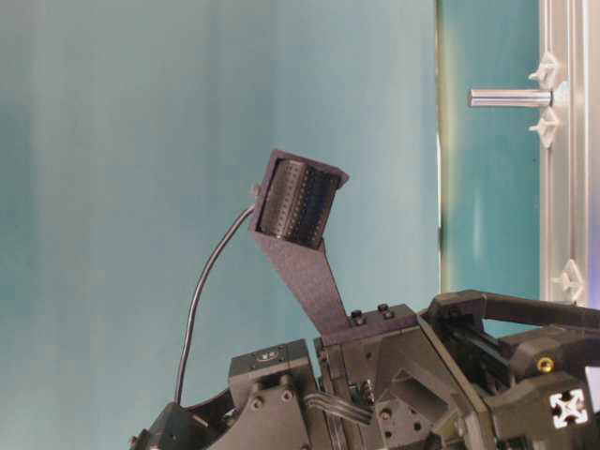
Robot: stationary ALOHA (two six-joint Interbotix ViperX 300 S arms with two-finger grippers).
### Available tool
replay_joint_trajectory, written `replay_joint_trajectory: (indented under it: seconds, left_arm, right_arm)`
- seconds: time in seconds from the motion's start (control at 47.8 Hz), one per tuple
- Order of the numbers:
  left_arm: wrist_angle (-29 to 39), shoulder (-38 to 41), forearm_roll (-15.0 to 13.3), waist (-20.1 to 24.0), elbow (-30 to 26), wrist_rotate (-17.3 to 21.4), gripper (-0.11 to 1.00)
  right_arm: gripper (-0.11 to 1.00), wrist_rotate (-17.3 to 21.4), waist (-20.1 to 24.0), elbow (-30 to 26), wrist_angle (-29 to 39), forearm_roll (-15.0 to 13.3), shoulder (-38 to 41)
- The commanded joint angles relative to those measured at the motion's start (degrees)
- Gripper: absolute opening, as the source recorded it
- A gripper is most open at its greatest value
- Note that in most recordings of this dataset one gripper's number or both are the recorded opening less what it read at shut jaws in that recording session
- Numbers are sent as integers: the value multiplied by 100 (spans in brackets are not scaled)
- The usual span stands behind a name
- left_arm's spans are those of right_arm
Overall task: Insert the large gear onto the shaft.
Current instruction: 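Close the left gripper fingers on the blue gear hub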
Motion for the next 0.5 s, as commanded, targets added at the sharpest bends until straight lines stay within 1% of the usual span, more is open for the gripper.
replay_joint_trajectory:
  seconds: [0.0, 0.167, 0.481]
  left_arm:
    - [-18, -123, 18, -53, -123, -18, 95]
    - [18, -97, 18, -62, -79, -18, 95]
    - [-18, 97, 9, -53, -220, -18, 95]
  right_arm:
    - [6, 62, -9, -62, -26, 18, 44]
    - [6, 62, -9, -62, -26, 18, 44]
    - [6, 62, -9, -62, -18, 18, 44]
